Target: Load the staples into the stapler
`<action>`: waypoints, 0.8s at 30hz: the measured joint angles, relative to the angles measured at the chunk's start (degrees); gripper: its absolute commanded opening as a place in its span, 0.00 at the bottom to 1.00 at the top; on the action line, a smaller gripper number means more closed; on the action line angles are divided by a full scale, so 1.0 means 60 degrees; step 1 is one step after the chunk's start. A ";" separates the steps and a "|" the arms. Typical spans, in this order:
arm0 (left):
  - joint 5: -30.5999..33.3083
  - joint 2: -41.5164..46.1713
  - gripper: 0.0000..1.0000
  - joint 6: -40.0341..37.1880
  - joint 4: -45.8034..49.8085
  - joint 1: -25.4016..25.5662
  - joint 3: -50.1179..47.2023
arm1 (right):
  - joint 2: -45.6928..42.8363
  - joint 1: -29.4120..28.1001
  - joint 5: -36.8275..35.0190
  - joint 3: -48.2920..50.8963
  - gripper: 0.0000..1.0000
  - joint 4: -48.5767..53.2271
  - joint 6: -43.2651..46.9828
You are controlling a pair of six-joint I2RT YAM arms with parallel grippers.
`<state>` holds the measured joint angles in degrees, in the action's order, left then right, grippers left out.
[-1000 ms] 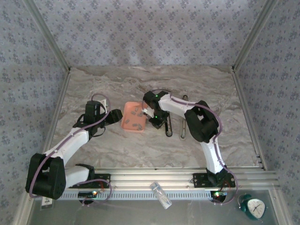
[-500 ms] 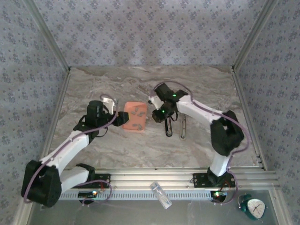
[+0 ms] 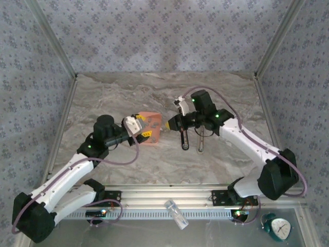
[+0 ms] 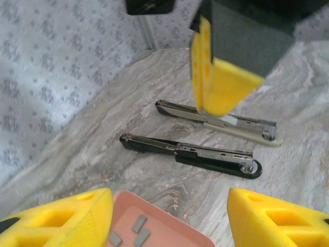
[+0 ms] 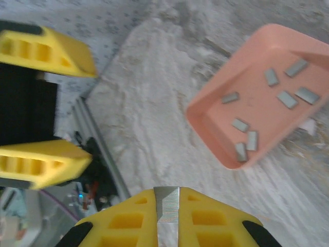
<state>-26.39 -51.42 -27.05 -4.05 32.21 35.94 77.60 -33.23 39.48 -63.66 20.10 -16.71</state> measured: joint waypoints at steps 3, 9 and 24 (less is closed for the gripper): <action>0.0040 -0.0149 0.60 -0.1045 0.0036 0.0441 0.0219 | -0.0386 0.0000 0.0437 0.0164 0.13 -0.0477 -0.0324; 0.0073 -0.0459 0.61 -0.2320 -0.0084 0.0984 0.0474 | -0.0565 0.0000 0.0962 0.0361 0.13 -0.1078 -0.0820; -0.0601 -0.1271 0.59 -0.2976 -0.0663 0.1093 0.0863 | -0.0561 -0.0175 0.1625 0.0532 0.13 -0.1727 -0.1439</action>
<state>-30.00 -59.05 -44.91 -8.03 38.76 41.12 74.24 -34.28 49.23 -60.47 9.74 -25.34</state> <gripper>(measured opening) 0.596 0.136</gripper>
